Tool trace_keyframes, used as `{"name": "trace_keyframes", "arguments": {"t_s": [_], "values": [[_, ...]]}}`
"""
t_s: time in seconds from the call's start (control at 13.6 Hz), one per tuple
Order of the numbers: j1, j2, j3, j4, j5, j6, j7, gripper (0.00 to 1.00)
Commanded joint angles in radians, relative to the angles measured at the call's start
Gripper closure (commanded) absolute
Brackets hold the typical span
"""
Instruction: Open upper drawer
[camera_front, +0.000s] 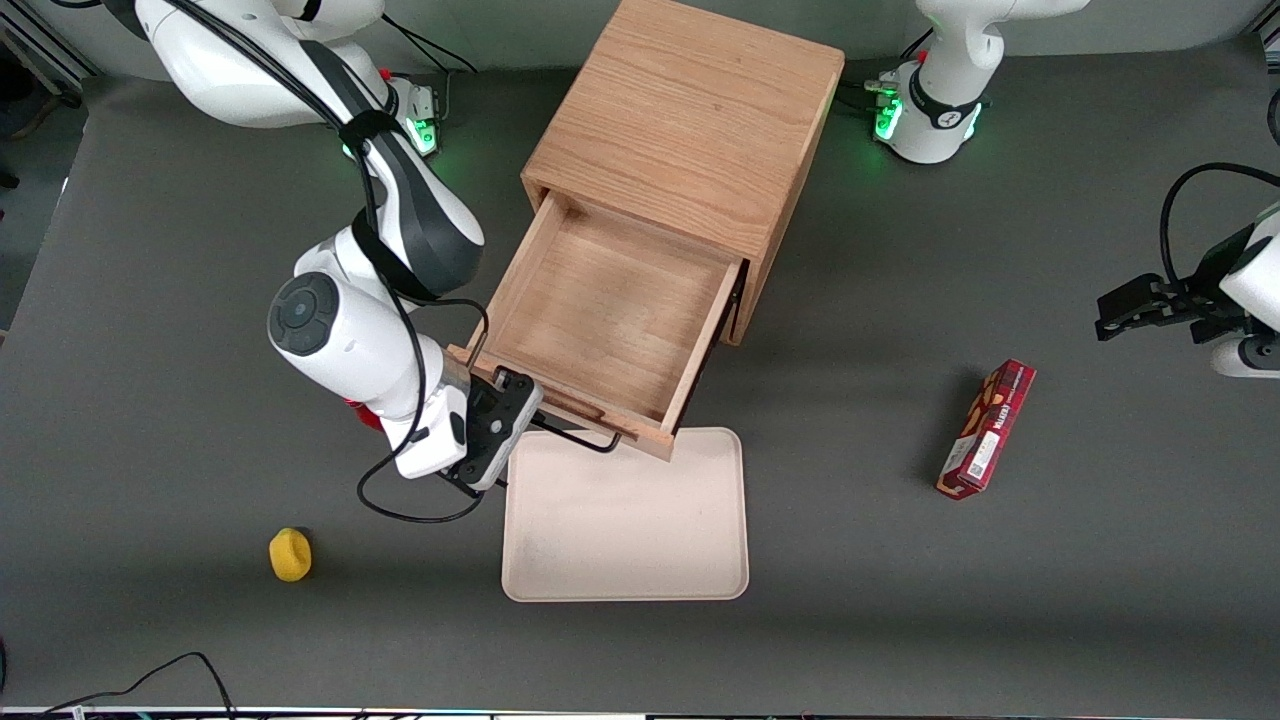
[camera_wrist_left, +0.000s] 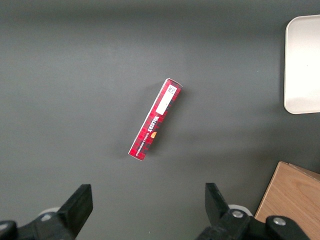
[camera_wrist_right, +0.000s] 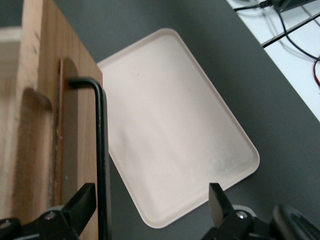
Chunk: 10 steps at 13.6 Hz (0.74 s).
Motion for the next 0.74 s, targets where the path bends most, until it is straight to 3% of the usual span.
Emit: {"name": "trace_keyframes", "arguments": {"t_s": [0.0,0.15,0.22,0.29,0.44,0.66], "values": [[-0.037,-0.058,-0.005,0.012,0.105,-0.017,0.051,0.0],[-0.068,-0.133,-0.007,0.008,0.206,-0.085,0.134,0.0],[-0.091,-0.176,-0.008,0.005,0.207,-0.14,0.206,0.0],[-0.119,-0.22,-0.018,-0.006,0.195,-0.192,0.31,0.0],[-0.185,-0.32,-0.019,-0.063,0.076,-0.272,0.483,0.0],[-0.31,-0.426,-0.021,-0.113,0.015,-0.437,0.538,0.0]]}}
